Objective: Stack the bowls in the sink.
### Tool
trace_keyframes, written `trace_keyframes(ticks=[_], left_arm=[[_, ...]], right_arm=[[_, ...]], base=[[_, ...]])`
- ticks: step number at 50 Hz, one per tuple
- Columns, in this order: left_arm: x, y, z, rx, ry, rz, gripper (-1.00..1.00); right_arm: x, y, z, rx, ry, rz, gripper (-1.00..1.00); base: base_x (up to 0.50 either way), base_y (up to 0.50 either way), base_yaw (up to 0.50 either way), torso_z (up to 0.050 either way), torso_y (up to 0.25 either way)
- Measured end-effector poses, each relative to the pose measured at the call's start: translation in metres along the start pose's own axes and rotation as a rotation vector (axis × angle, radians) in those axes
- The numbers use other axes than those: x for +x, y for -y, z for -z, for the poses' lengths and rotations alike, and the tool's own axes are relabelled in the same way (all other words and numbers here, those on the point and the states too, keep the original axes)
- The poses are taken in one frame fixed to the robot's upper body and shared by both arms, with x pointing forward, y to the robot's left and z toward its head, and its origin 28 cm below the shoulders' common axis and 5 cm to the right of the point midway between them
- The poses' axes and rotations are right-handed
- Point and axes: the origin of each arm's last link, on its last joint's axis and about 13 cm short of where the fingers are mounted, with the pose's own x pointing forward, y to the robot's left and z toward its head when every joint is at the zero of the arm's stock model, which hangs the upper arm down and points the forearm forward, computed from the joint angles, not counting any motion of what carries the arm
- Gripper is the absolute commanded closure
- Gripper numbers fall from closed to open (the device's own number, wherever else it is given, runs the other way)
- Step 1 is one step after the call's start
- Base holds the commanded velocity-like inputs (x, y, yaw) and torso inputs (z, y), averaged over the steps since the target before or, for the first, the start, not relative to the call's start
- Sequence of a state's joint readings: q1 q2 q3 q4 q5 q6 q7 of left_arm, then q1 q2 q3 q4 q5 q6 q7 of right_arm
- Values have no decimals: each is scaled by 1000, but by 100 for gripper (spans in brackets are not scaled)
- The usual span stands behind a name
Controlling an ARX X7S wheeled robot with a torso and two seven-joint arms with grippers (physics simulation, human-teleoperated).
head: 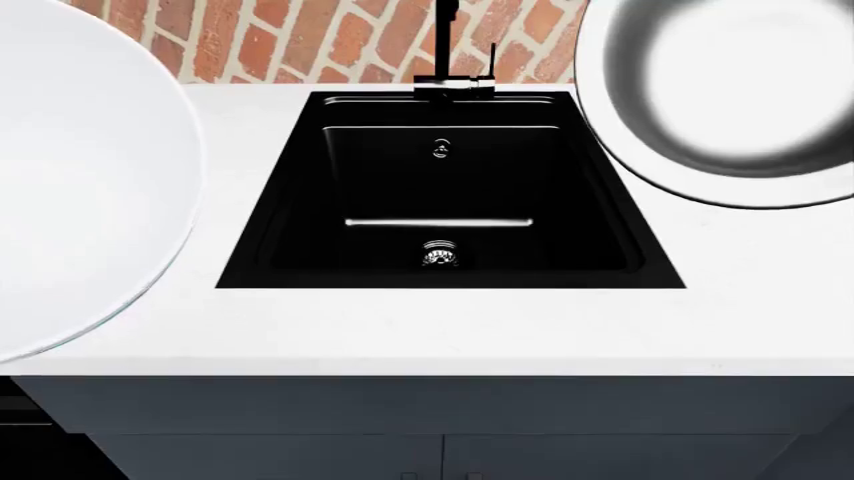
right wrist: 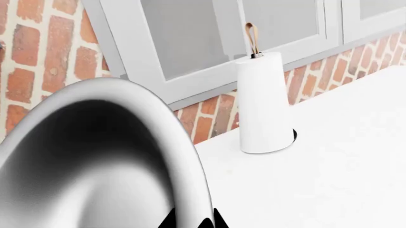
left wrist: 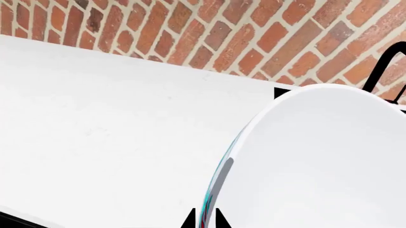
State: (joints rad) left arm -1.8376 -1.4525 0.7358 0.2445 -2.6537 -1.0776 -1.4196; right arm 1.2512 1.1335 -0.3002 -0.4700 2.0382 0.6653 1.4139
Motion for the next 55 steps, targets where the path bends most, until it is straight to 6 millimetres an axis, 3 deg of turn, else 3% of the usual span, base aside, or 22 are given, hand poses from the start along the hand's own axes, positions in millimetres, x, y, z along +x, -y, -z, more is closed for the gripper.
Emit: trace_keyframes(ticks=[55], left_arm=[[-3,-8,-1,-19,12,-68,100]], right_arm=[[-1,-4,0,-56,7,-29,100]], base=[[492,-99,0,0,2]])
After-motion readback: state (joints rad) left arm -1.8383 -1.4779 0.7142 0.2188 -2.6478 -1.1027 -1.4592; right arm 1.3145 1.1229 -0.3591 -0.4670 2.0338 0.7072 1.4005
